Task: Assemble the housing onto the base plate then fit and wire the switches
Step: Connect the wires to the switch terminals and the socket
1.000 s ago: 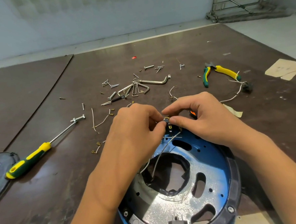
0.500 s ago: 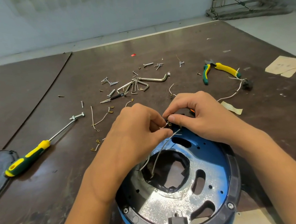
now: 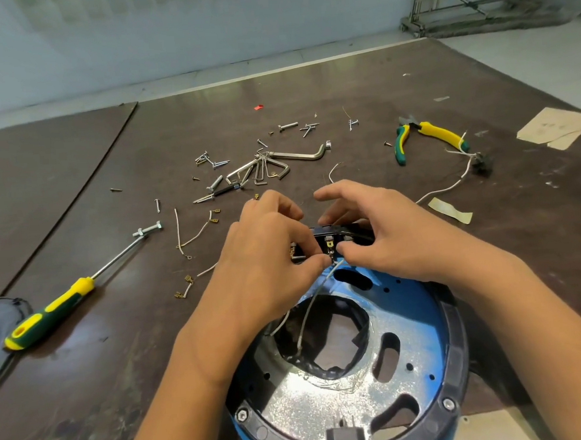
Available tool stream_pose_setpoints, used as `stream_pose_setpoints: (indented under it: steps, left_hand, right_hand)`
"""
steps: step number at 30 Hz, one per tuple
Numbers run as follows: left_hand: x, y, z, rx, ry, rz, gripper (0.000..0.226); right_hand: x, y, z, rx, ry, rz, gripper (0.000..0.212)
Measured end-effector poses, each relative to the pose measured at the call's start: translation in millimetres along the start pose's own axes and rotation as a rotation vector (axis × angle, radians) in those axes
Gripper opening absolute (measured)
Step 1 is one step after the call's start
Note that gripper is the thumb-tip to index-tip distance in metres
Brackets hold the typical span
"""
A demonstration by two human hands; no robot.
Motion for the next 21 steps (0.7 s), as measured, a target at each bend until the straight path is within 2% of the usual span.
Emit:
stream_pose_setpoints:
  steps: [4, 10, 21]
  left_hand:
    - [-0.5, 1.8, -0.7, 0.010, 0.001, 0.031, 0.011]
    - [3.9, -2.3, -1.8, -0.034, -0.026, 0.136, 0.009]
    - [3.1, 5.1, -3.6, 0.019, -0.032, 0.173, 0.008]
  right_hand:
    - [0.0, 0.8, -0.7, 0.008, -0.008, 0.034, 0.060]
    - [0.9, 8.4, 0.6, 0.088, -0.021, 0.015, 0.069]
    - [4.1, 4.0, -0.2, 0.012, -0.051, 0.055, 0.060]
Point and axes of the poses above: each hand's wrist, its own z-axis away from the middle knuckle, its own y-axis out of the palm, x = y × z, the point moved 10 cm from there along -z, towards the middle knuckle, and after that the axes turned 10 degrees about -z, right-handed, at the moved point
